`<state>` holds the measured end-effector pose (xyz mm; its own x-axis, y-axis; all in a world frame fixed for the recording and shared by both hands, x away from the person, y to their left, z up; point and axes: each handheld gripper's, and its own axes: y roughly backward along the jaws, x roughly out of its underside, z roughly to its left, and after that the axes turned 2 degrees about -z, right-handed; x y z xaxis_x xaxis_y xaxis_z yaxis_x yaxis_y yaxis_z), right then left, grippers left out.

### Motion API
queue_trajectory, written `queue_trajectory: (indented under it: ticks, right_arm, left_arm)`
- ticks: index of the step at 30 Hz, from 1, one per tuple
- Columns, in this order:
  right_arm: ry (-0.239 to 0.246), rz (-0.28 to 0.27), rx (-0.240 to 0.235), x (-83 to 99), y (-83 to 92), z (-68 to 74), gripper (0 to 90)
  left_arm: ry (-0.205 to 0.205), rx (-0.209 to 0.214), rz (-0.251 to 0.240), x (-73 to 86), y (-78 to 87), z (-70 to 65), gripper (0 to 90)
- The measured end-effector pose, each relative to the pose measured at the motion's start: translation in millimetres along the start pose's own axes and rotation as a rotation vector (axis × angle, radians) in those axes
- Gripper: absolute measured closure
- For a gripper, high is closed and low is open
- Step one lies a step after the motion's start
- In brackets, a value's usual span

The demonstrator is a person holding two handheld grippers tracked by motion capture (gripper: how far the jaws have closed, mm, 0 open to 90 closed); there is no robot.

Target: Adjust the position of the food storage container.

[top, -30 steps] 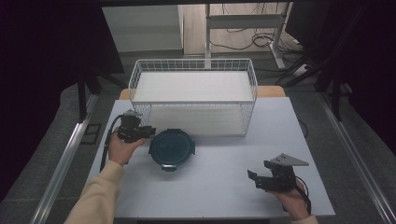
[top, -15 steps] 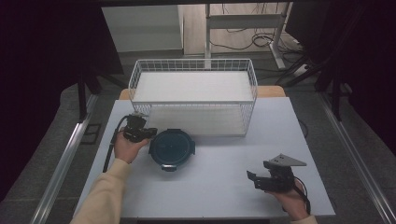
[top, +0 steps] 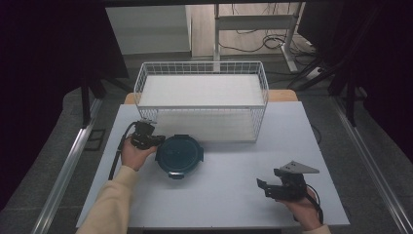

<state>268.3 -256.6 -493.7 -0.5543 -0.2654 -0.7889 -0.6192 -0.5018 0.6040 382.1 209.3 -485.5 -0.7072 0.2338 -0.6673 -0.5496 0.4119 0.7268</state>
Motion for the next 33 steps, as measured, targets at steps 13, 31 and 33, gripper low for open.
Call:
queue_trajectory:
  ticks: [13,31,33]
  right_arm:
    - [-0.008,0.005,0.000,0.3,-0.5,0.1,20.9]
    - [-0.041,0.002,-0.013,0.5,1.3,-1.3,20.9]
    - [-0.041,-0.001,-0.013,0.5,1.6,-1.3,20.9]
  left_arm:
    - [-0.019,0.015,-0.009,0.8,-1.9,-14.7,90.0]
    - [-0.087,0.059,-0.015,2.8,-5.6,-39.9,90.0]
    - [-0.095,0.064,-0.017,3.3,-6.1,-43.8,90.0]
